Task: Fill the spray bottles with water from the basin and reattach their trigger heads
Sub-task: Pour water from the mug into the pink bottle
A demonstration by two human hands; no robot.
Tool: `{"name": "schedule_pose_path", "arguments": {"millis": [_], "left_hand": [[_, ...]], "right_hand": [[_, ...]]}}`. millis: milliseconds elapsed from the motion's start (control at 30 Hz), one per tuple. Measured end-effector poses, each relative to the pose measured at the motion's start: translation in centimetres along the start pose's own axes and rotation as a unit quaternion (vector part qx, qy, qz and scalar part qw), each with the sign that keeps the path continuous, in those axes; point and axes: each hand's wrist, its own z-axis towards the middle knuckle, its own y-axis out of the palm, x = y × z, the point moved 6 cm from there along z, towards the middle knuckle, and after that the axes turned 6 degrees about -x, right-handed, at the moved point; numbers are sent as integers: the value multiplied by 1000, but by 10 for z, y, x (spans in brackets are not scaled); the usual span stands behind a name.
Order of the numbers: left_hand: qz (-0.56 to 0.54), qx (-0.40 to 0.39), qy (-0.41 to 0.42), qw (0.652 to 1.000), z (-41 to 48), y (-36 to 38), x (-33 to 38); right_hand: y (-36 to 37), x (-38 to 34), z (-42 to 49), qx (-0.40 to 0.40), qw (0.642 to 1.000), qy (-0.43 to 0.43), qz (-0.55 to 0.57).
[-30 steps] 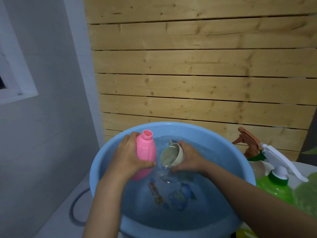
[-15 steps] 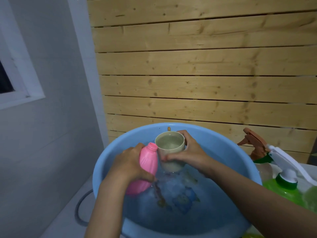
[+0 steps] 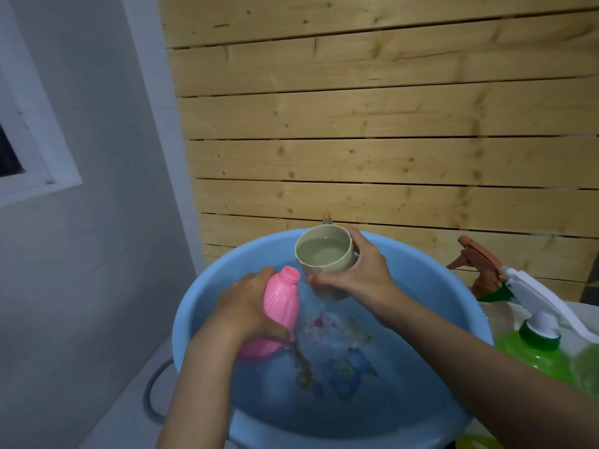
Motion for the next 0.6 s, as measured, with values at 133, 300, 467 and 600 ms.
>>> {"name": "schedule_pose_path", "arguments": {"millis": [133, 300, 467, 600], "left_hand": [[32, -3, 6, 999, -2, 0, 1], [43, -11, 9, 999, -3, -1, 1], [46, -11, 13, 999, -2, -1, 2], [43, -10, 14, 999, -2, -1, 2]], "right_hand": [[-3, -5, -1, 17, 999, -31, -22], [-2, -9, -3, 8, 998, -52, -28], [-2, -12, -3, 7, 995, -76, -61], [0, -12, -3, 2, 994, -82, -76]]}}
